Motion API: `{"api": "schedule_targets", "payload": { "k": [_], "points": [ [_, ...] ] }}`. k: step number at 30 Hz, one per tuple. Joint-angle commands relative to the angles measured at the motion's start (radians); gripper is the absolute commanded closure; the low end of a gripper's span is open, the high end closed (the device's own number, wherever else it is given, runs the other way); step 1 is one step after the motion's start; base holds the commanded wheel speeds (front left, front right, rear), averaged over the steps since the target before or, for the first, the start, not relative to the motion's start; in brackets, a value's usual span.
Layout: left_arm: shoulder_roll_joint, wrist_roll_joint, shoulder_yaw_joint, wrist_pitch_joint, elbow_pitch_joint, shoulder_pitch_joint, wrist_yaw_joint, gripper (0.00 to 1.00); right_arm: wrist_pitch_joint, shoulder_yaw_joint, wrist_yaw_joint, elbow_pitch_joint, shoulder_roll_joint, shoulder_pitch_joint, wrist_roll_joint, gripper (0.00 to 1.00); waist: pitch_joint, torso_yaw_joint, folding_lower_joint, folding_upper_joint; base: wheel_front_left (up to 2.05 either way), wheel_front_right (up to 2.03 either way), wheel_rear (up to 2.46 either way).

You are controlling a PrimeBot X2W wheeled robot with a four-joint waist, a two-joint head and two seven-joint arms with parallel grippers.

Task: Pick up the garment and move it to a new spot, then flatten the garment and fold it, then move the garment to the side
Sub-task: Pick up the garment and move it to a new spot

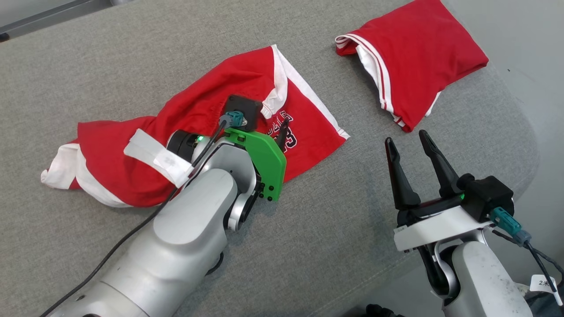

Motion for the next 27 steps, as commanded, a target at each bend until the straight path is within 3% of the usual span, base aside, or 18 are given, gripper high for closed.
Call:
{"api": "schedule_targets", "payload": {
  "k": [1,2,3,5,7,15,18,24,27],
  "points": [
    [-0.003,-0.007,0.003,-0.005,0.011,-0.014,0.002,0.00,-0.003,0.002,0.000,0.000,-0.001,-0.010,0.000,0.00,0.002,0.000,0.0000,0.0026,0.00,0.00,0.00],
    [-0.006,-0.009,0.003,-0.008,0.019,-0.016,0.002,0.10,-0.003,0.005,0.000,0.001,-0.001,-0.012,0.001,0.00,0.003,-0.001,0.0000,0.0026,0.00,0.00,0.00],
    [-0.013,-0.012,0.001,-0.010,0.039,-0.019,0.000,0.51,-0.003,0.010,0.000,0.002,-0.001,-0.014,0.005,0.00,0.006,-0.003,0.0000,0.0026,0.00,0.00,0.00],
    [-0.021,-0.010,-0.003,-0.016,0.061,-0.023,-0.001,0.67,-0.003,0.015,0.000,0.004,-0.001,-0.015,0.008,0.00,0.009,-0.007,0.0000,0.0026,0.00,0.00,0.00],
    [-0.025,-0.012,-0.004,-0.020,0.086,-0.026,0.001,1.00,-0.003,0.021,0.000,0.007,-0.001,-0.019,0.011,0.00,0.012,-0.014,0.0000,0.0026,0.00,0.00,0.00],
    [-0.038,-0.017,-0.022,-0.022,0.095,-0.054,-0.043,1.00,-0.003,0.017,0.000,0.015,-0.001,0.002,0.037,0.00,-0.001,-0.022,0.0000,0.0026,0.00,0.00,0.00],
    [-0.044,-0.026,-0.023,-0.012,0.029,-0.079,-0.062,1.00,-0.003,0.005,0.000,0.024,-0.001,0.020,0.034,0.00,-0.020,-0.004,0.0000,0.0026,0.00,0.00,0.00],
    [-0.057,-0.045,-0.018,0.045,-0.138,-0.155,-0.056,1.00,-0.003,0.029,0.000,0.022,-0.001,0.024,0.066,0.00,-0.047,0.029,0.0000,0.0026,0.00,0.00,0.00],
    [-0.032,-0.044,-0.019,0.111,-0.220,-0.207,-0.057,1.00,-0.003,0.034,0.000,0.023,-0.001,0.028,0.074,0.00,-0.056,0.046,0.0000,0.0026,0.00,0.00,0.00]
  ]
}}
